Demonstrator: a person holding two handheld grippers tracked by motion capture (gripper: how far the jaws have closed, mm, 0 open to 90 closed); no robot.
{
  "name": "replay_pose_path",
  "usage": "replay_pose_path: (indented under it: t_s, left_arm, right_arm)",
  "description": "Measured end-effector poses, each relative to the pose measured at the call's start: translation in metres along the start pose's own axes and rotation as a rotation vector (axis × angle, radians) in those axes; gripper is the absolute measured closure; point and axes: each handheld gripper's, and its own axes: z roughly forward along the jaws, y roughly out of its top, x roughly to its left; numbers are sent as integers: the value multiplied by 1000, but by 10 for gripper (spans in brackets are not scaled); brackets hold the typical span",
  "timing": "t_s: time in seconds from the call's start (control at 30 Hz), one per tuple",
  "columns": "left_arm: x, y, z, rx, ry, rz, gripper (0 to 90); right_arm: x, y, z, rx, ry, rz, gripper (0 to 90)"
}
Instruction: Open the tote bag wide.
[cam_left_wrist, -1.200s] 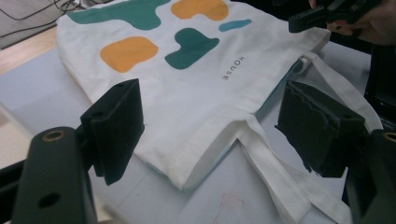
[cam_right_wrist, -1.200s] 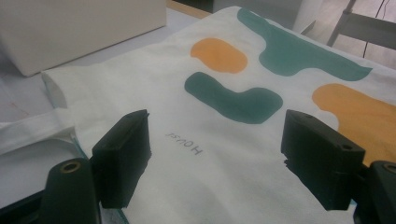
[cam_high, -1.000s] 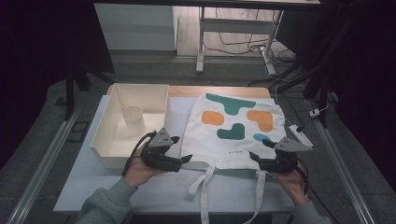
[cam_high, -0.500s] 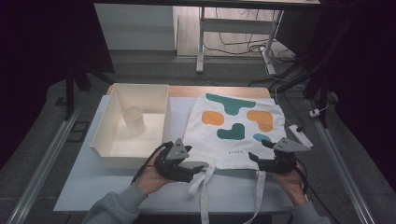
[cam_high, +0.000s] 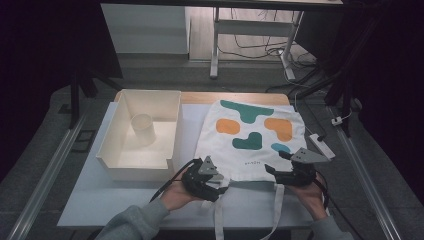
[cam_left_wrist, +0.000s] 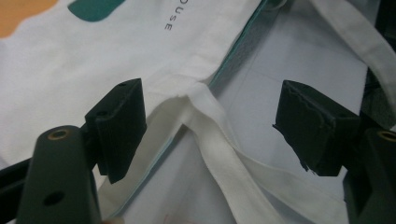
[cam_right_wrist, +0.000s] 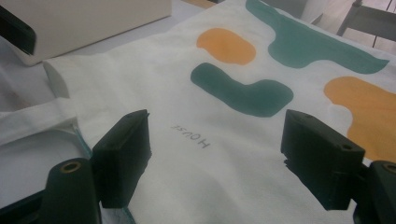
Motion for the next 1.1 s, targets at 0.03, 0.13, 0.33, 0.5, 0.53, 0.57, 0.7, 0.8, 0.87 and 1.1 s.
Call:
replay_pose_path:
  t_s: [0.03,0.13,0.33,0.5,0.53,0.57,0.7,0.8,0.87,1.1]
  left_arm:
    - [1,0,4,10,-2,-1,251]
    - [2,-1,10,30,4,1,252]
    - [1,-4,18,55,-12,-5,288]
    - [1,-7,24,81,-38,-14,350]
    - [1,-8,26,87,-46,-16,364]
    - [2,-8,27,91,-52,-17,386]
    - [2,-9,31,110,-79,-22,493]
    - [2,-10,34,123,-85,-21,638]
    - [1,-10,33,124,-88,-17,714]
    - [3,-6,16,21,-103,-61,831]
  right_arm:
    - [0,0,0,1,1,-2,242]
    - [1,0,1,10,3,-7,242]
    - [2,-1,3,18,5,-11,242]
    - [2,-1,3,21,4,-14,242]
    - [2,-2,3,21,4,-15,242]
    - [2,-2,4,22,4,-17,241]
    - [3,-2,4,29,7,-16,241]
    - [3,-2,5,27,7,-17,241]
    - [3,-2,5,30,7,-19,242]
    - [10,3,1,25,17,-38,243]
